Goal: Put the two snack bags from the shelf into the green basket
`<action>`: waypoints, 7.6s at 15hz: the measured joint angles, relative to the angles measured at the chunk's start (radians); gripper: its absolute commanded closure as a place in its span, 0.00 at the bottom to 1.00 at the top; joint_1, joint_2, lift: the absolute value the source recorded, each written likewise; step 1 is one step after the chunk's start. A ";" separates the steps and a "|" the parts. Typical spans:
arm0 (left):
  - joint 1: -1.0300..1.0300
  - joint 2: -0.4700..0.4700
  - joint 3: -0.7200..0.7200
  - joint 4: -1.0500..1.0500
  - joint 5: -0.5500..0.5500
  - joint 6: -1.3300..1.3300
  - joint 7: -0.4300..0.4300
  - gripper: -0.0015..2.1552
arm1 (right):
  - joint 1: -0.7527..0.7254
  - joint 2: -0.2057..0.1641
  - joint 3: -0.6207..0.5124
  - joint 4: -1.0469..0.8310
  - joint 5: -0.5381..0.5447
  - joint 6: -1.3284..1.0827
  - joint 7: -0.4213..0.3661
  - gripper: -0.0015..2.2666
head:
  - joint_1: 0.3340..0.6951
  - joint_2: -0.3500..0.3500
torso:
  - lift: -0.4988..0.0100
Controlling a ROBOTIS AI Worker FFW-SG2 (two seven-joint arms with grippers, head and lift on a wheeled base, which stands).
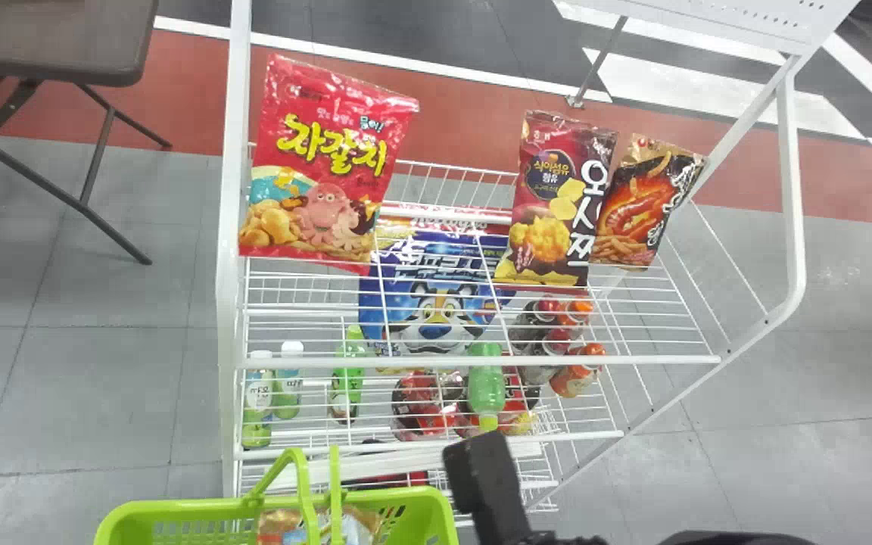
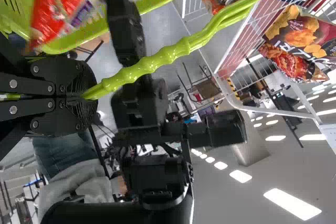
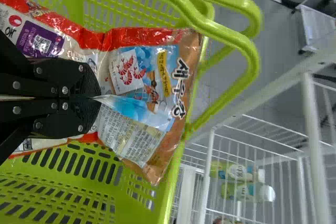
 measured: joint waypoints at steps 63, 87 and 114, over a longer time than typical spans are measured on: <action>-0.022 0.003 0.036 0.038 0.011 0.038 -0.003 0.99 | -0.840 -0.185 -0.545 1.467 0.221 -1.554 0.231 0.97 | 1.00 0.00 | 0.97; -0.018 -0.002 0.022 0.037 0.011 0.028 -0.002 0.99 | -0.196 0.097 -0.845 0.127 -0.281 -0.418 0.161 0.97 | 1.00 0.00 | 0.97; -0.001 0.002 -0.046 0.019 -0.025 0.000 0.005 0.99 | -0.049 0.093 -0.362 0.238 -0.287 0.003 0.161 0.03 | 1.00 0.00 | 0.97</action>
